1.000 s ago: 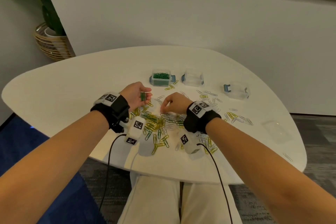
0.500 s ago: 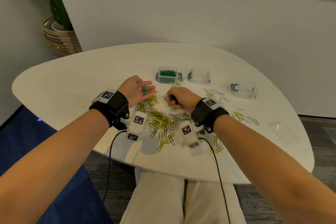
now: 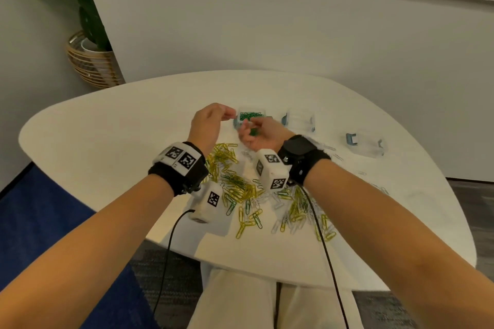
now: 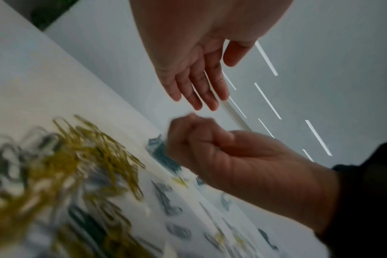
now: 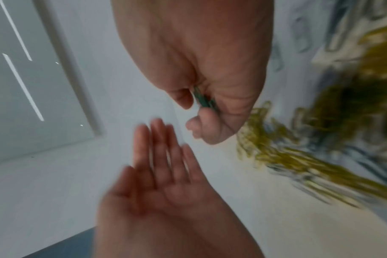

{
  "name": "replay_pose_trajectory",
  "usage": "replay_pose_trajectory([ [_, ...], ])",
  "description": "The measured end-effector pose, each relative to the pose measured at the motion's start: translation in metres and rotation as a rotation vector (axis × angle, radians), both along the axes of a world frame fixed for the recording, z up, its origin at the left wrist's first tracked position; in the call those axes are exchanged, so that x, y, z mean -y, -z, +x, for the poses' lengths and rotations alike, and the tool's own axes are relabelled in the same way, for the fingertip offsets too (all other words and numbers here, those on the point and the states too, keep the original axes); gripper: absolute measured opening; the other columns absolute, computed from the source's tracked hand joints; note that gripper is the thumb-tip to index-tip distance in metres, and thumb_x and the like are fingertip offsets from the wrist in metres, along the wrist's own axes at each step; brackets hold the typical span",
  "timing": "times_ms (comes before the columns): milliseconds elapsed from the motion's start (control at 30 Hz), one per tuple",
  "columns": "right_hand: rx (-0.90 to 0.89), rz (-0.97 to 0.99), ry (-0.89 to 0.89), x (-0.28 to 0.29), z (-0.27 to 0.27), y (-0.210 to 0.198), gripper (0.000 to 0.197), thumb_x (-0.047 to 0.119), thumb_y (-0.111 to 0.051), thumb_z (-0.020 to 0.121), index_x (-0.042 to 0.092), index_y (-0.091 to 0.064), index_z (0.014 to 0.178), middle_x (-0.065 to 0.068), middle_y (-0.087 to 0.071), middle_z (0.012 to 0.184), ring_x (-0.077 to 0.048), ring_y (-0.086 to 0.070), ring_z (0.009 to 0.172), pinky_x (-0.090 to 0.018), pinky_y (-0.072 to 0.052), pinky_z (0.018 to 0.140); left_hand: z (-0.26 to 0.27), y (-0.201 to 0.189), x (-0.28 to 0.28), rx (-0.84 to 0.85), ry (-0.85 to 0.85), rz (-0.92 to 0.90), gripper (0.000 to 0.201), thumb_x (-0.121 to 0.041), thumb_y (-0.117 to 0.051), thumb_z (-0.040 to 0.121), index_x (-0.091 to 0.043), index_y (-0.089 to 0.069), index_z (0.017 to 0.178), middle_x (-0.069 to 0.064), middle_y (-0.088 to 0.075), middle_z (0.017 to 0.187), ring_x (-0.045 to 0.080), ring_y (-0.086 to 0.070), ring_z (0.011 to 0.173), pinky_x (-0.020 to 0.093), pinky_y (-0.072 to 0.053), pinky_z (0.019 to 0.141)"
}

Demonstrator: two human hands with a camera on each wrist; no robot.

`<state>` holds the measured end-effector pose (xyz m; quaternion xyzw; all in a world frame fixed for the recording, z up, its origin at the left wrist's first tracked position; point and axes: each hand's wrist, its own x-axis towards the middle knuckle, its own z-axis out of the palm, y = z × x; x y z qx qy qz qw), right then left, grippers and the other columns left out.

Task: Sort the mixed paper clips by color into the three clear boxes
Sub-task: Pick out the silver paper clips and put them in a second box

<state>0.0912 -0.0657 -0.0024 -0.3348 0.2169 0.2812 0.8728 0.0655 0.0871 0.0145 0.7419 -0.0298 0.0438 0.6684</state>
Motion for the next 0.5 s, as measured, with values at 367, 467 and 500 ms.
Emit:
replay_pose_trajectory([
  [367,0.335,-0.426,0.304,0.005,0.070,-0.012,0.040,0.035,-0.041,0.098,0.001,-0.061,0.095,-0.007,-0.056,0.077,-0.018,-0.053,0.066,-0.023,-0.041,0.058,0.008,0.040,-0.047,-0.531,0.213,0.697,0.033,-0.019,-0.063,0.086,-0.013,-0.049,0.115,0.009,-0.049,0.109,0.026,-0.054,0.091,0.033,-0.053,0.071],
  [467,0.451,-0.661,0.303,0.002,0.068,-0.008,0.030,0.026,-0.042,0.098,0.004,-0.064,0.097,-0.004,-0.062,0.083,-0.016,-0.058,0.078,-0.020,-0.041,0.065,0.006,0.049,-0.052,-0.529,0.279,0.757,0.049,-0.016,-0.069,0.082,-0.020,-0.044,0.123,0.014,-0.044,0.115,0.027,-0.056,0.088,0.033,-0.056,0.070],
  [500,0.505,-0.753,0.289,0.002,0.064,-0.007,0.027,0.022,-0.044,0.097,0.009,-0.065,0.087,-0.003,-0.063,0.082,-0.016,-0.058,0.079,-0.023,-0.043,0.071,0.005,0.051,-0.053,-0.504,0.303,0.778,0.052,-0.016,-0.071,0.080,-0.022,-0.043,0.123,0.014,-0.043,0.117,0.028,-0.058,0.089,0.035,-0.057,0.074],
])
